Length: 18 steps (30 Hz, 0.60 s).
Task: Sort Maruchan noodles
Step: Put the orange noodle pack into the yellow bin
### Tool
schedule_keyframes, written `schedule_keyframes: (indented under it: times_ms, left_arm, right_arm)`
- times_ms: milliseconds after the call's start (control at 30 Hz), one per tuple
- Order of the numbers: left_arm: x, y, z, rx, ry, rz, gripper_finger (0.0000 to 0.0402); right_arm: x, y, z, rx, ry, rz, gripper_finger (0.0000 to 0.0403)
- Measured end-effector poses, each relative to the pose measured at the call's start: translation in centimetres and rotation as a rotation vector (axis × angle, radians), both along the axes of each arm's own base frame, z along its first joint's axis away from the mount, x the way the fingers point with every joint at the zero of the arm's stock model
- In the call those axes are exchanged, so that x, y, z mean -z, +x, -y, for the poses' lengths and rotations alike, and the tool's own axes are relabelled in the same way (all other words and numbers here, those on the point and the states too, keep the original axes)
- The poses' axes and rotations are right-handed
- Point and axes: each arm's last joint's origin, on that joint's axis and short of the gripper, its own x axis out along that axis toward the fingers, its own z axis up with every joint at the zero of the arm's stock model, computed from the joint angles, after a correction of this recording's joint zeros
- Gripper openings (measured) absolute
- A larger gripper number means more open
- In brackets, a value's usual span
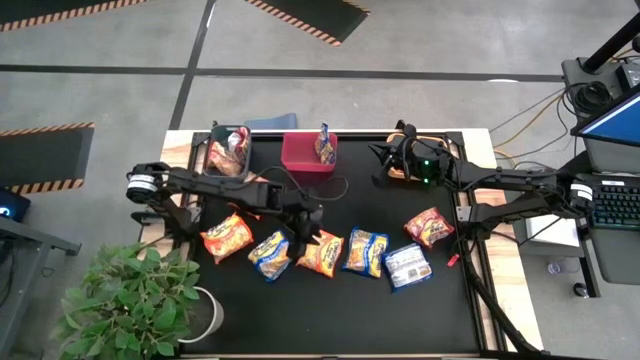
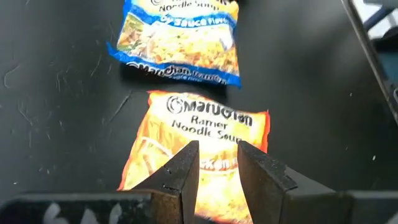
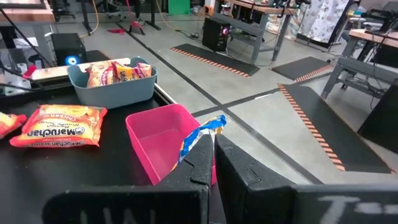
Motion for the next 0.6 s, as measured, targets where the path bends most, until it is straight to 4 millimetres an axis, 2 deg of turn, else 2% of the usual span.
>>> schedule_keyframes:
  times_ms: [233, 367, 467, 600]
  left_arm:
    - [0.1, 0.1, 0.3, -0.126, 0.01, -0.015, 0.0091]
    - [0.2, 0.0, 0.8, -0.12, 0.017, -0.021, 0.0091]
    - [0.8, -0.3, 1.3, -0.125, 0.046, -0.03, 0.0091]
    - [2.8, -1.0, 2.0, -0.143, 0.091, -0.009, 0.0091]
  right_arm:
    - [0.0, 0.0, 0.0, 0.0, 0.002, 0.001, 0.0009]
    - [0.1, 0.1, -0.1, -0.019, 0.039, 0.016, 0.0009]
    - [0.0, 0.2, -0.4, -0.111, 0.095, 0.056, 0.0009]
    - [-0.3, 0.6, -1.2, -0.256, 0.175, 0.116, 0.0009]
